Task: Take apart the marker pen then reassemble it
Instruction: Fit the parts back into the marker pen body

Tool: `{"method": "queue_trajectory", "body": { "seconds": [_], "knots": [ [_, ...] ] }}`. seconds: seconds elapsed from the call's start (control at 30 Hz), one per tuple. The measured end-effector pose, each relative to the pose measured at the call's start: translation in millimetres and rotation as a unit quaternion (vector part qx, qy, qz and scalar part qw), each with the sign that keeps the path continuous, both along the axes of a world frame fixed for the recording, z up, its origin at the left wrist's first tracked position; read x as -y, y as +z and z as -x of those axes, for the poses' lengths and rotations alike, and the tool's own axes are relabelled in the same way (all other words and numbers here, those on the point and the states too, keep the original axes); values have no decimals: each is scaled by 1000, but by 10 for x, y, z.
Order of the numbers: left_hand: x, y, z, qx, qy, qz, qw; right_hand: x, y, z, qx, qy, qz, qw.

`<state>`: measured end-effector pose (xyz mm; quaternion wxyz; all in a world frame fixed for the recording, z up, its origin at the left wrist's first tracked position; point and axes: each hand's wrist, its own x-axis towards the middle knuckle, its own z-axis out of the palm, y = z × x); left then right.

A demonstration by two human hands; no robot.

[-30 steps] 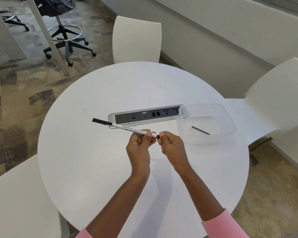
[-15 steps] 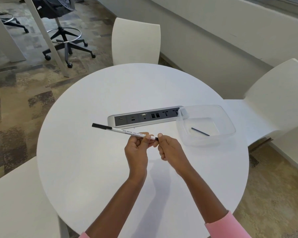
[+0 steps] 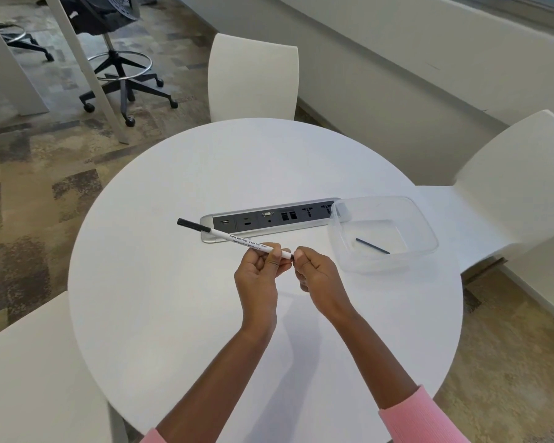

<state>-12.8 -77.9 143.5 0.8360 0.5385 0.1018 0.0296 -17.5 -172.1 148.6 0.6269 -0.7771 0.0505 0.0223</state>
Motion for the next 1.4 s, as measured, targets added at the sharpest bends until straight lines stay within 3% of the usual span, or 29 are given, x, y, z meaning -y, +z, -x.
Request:
{"method": "queue_trajectory", "body": {
  "seconds": [0.13,0.3,0.5,0.57,0.63,0.7,0.8,0.93,1.07,1.2,1.4],
  "knots": [
    [-3,-28,28,-7,-5,2,1000,-35,35,1,-61,-3,-118,991],
    [-17,-37,36,-3,-8,-11,1000,-7,81,-18,-148,11,-187,971],
    [-28,-31,39,8,-14,-37,999,76,135,-29,-263,24,-334,905],
    [-12,-5,16,7,-15,-32,999,74,135,-24,-224,16,-270,936],
    [2,11,-11,-2,-9,-14,1000,50,87,7,-136,-18,-118,984],
    [-2,6,-21,-10,-2,-3,1000,39,22,56,-31,-64,14,997],
    [-32,-11,-10,-24,6,7,1000,60,-59,130,62,-63,99,991],
    [-32,-20,7,-38,1,19,999,37,-112,153,109,-42,178,977],
    [-28,-18,41,-36,-9,21,999,20,-108,151,198,-43,271,941],
    [-25,-20,58,-30,-14,16,999,4,-71,123,203,-46,262,942],
    [-73,-49,78,-8,-33,-12,999,-19,-27,112,78,-40,99,991]
  ]
}}
